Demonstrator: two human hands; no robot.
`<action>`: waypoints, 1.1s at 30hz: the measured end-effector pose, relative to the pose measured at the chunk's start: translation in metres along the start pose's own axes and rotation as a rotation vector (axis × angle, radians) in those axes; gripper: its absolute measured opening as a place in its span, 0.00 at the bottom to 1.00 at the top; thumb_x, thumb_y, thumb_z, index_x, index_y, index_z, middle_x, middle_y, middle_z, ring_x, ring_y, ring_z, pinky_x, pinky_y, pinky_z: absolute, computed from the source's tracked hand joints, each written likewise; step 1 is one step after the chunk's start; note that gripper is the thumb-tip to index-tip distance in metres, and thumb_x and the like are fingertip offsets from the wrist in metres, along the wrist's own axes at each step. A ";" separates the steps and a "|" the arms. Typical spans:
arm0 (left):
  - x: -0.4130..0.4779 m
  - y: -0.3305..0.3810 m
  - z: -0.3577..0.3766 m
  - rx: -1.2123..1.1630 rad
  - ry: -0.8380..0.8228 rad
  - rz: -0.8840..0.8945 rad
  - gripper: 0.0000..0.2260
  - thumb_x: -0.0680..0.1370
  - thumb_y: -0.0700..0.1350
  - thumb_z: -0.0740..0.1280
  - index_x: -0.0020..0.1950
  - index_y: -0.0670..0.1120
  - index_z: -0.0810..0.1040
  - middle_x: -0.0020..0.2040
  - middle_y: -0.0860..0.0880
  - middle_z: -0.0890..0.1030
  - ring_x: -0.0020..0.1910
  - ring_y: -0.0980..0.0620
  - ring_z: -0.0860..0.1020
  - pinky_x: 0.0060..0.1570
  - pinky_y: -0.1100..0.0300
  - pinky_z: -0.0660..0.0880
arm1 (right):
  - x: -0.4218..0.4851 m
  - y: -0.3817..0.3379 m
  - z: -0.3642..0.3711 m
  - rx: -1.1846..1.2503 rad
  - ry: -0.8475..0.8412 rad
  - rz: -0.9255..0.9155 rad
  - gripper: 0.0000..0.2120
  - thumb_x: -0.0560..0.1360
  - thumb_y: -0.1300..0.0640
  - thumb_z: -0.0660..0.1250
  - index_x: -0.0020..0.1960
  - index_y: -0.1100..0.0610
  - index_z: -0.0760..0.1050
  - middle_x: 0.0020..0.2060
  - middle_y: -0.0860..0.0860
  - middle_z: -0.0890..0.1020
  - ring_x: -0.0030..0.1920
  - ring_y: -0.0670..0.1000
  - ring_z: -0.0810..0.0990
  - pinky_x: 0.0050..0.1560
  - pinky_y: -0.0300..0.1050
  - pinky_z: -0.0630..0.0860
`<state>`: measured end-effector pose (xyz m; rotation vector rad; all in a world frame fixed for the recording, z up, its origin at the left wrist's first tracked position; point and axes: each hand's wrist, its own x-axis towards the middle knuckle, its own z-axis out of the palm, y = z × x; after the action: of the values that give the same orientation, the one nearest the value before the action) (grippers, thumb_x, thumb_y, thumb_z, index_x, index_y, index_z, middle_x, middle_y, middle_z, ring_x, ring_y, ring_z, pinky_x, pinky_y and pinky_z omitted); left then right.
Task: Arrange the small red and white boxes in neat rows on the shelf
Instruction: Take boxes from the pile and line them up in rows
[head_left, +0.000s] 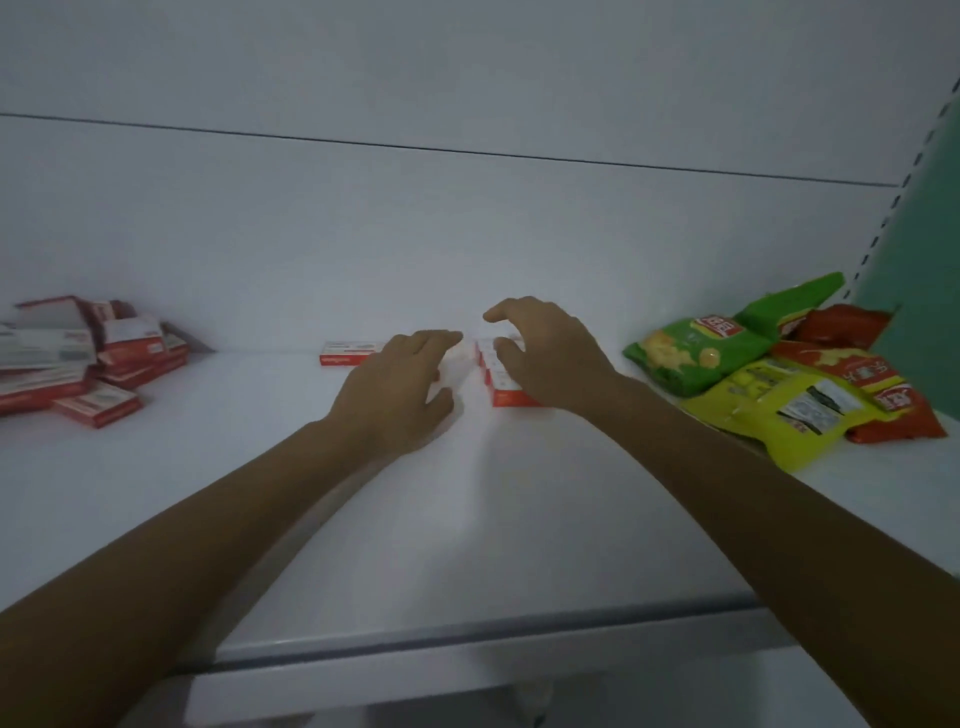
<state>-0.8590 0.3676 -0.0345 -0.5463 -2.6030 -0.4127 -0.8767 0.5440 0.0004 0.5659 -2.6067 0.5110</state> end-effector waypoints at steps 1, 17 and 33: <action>-0.008 -0.011 -0.010 0.024 0.010 -0.006 0.25 0.76 0.48 0.63 0.72 0.49 0.62 0.71 0.50 0.67 0.66 0.49 0.67 0.59 0.54 0.69 | 0.004 -0.014 0.005 0.028 0.004 -0.023 0.15 0.77 0.57 0.59 0.63 0.55 0.71 0.61 0.51 0.75 0.62 0.54 0.71 0.63 0.54 0.66; -0.178 -0.243 -0.162 0.230 0.089 -0.357 0.32 0.70 0.60 0.64 0.70 0.48 0.66 0.68 0.47 0.71 0.66 0.46 0.68 0.62 0.54 0.66 | 0.061 -0.315 0.156 0.206 -0.123 -0.304 0.17 0.76 0.54 0.61 0.65 0.53 0.69 0.62 0.51 0.75 0.62 0.54 0.72 0.61 0.49 0.68; -0.186 -0.281 -0.156 -0.397 0.295 -0.415 0.17 0.74 0.43 0.62 0.62 0.49 0.76 0.53 0.57 0.79 0.51 0.61 0.75 0.50 0.74 0.70 | 0.058 -0.341 0.203 0.104 0.044 -0.204 0.26 0.66 0.35 0.58 0.51 0.53 0.79 0.50 0.51 0.81 0.53 0.54 0.78 0.53 0.51 0.72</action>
<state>-0.7737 0.0065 -0.0445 -0.0459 -2.3410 -1.0723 -0.8333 0.1495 -0.0547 0.8346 -2.4566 0.5863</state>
